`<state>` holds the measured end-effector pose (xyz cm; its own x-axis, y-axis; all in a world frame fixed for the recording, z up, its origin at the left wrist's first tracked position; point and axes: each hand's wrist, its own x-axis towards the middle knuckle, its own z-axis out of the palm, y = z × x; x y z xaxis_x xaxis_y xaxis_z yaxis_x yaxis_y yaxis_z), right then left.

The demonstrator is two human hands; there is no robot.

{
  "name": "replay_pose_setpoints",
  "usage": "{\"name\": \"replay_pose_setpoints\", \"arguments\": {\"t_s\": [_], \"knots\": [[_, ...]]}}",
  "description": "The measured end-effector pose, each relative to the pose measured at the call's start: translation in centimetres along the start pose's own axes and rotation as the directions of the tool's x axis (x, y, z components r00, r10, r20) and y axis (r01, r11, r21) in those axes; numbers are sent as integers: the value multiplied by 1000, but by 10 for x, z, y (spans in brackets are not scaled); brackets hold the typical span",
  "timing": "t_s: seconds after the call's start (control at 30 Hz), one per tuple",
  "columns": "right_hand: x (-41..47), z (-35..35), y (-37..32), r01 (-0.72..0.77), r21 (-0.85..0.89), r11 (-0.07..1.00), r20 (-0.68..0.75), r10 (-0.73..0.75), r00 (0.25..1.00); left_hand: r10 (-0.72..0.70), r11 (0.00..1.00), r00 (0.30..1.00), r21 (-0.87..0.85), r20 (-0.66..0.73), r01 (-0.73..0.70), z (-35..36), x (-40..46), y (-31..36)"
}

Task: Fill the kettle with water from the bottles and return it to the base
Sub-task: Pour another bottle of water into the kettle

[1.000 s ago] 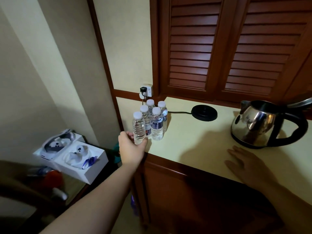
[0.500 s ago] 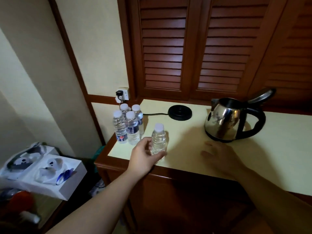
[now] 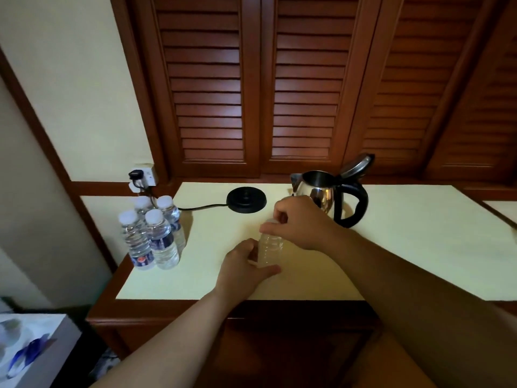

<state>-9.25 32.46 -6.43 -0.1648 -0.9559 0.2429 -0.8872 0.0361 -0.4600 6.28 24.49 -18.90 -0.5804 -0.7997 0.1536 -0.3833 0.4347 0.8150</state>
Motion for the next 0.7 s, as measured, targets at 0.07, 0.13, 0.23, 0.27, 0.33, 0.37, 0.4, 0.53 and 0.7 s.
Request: {"name": "replay_pose_setpoints", "arguments": {"t_s": [0.07,0.13,0.23,0.27,0.33,0.37,0.4,0.53,0.7], "knots": [[4,-10,1,59,-41,997,140,-53,989,13,1000,999,-10,44,-13,-2,4,-1],[9,-21,3,100,-30,995,255,-89,963,21,1000,995,-23,93,-19,-5,8,-1],[10,-27,5,51,20,998,296,-55,954,28,999,993,-42,113,-23,-7,11,-1],[10,-25,6,12,27,1000,263,-19,965,31,999,993,-45,116,-26,-6,12,0],[9,-18,7,-26,-13,1000,154,28,988,38,998,992,-46,123,-32,-5,12,0],[8,-15,7,-13,-35,999,113,17,993,42,998,991,-47,129,-37,-4,13,0],[8,-13,7,4,-39,999,99,0,995,48,998,990,-47,135,-42,-4,13,1],[6,-28,11,44,43,998,94,-47,994,55,997,989,-63,140,-46,-1,15,3],[-16,-43,59,-130,129,983,33,127,991,28,998,995,-65,98,-21,10,22,4]]}}
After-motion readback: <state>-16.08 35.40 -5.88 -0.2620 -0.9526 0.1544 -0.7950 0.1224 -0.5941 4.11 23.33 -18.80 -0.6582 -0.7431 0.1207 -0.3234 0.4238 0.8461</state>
